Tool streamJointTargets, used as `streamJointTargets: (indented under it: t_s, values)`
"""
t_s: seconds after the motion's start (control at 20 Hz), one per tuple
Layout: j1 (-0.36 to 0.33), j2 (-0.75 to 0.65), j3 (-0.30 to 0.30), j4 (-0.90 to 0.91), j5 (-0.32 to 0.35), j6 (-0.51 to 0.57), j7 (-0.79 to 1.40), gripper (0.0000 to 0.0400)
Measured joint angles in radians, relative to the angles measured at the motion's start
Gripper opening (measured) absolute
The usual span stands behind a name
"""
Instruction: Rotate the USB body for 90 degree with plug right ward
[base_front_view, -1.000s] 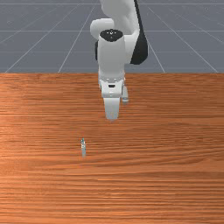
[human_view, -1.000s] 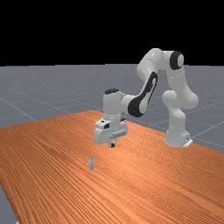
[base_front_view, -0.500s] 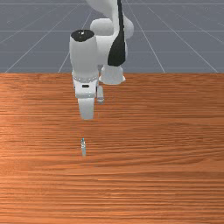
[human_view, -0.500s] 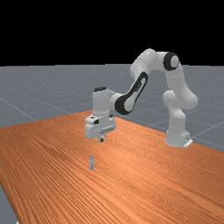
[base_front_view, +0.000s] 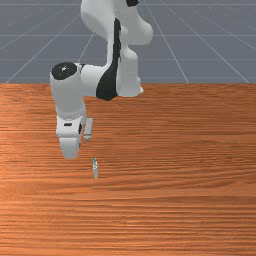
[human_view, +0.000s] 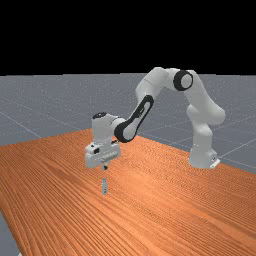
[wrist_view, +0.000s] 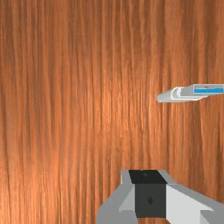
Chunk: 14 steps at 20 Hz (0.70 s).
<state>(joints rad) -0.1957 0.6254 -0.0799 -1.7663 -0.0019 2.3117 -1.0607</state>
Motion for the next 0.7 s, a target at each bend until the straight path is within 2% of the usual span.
streamJointTargets:
  t_s: [0.1, 0.15, 0.2, 0.35, 0.4, 0.45, 0.6, 0.7]
  values:
    - [-0.002, 0.035, 0.003, -0.012, 0.005, 0.056, -0.001, 0.0]
    - [0.002, 0.088, -0.001, 0.05, -0.001, 0.004, 0.005, 0.0]
    - [-0.002, 0.095, 0.003, 0.016, 0.005, 0.076, 0.001, 0.0]
    - [-0.001, 0.176, 0.003, 0.061, 0.005, 0.091, 0.005, 0.0]
    - [-0.005, 0.176, 0.007, 0.036, 0.01, 0.141, 0.001, 0.0]
    - [-0.002, 0.195, 0.004, 0.074, 0.007, 0.11, 0.005, 0.0]
    - [-0.001, 0.207, 0.007, 0.091, 0.009, 0.136, 0.003, 0.0]
    - [0.002, 0.194, 0.007, 0.056, 0.023, 0.195, 0.027, 0.0]
